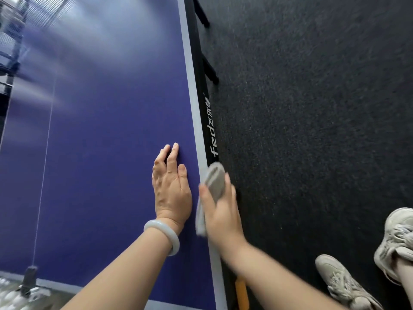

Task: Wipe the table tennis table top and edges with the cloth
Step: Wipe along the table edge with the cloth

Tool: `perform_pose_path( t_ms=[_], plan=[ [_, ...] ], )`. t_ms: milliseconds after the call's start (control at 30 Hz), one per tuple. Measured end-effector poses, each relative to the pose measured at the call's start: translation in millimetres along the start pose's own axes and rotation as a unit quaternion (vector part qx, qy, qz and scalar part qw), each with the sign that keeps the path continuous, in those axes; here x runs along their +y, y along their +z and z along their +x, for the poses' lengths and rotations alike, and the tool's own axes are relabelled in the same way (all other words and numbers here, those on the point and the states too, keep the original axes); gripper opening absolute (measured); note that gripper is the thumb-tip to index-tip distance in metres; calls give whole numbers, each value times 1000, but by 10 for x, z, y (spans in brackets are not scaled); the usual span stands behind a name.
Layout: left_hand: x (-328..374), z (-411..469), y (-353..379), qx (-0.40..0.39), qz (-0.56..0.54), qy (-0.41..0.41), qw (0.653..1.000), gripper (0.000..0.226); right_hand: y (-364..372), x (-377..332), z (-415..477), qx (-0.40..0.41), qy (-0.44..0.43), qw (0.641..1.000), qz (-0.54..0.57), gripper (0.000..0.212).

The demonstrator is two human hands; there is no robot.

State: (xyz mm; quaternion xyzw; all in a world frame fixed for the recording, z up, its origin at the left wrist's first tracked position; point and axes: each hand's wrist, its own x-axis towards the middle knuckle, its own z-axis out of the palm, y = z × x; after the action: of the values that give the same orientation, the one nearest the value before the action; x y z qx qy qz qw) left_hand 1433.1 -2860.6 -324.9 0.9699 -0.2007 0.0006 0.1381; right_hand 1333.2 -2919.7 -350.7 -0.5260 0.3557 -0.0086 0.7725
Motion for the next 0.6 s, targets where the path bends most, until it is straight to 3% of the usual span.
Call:
perform_pose_path(
  t_ms=[100,300,467,600],
  plan=[
    [-13,-6,18,2,5,-2,1000,52,-96,179,-480,-26,29,999,-27,120],
    [-16,13,-7,-5,-9,-8,1000,52,92,-515,810,19,-5,998,-58,77],
    [1,163,-131,12,2,21,1000,41,63,-741,1249,-23,-18,997,-73,74],
    [91,841,-207,38,30,43,998,31,45,-697,1241,-21,-28,997,-66,74]
  ],
)
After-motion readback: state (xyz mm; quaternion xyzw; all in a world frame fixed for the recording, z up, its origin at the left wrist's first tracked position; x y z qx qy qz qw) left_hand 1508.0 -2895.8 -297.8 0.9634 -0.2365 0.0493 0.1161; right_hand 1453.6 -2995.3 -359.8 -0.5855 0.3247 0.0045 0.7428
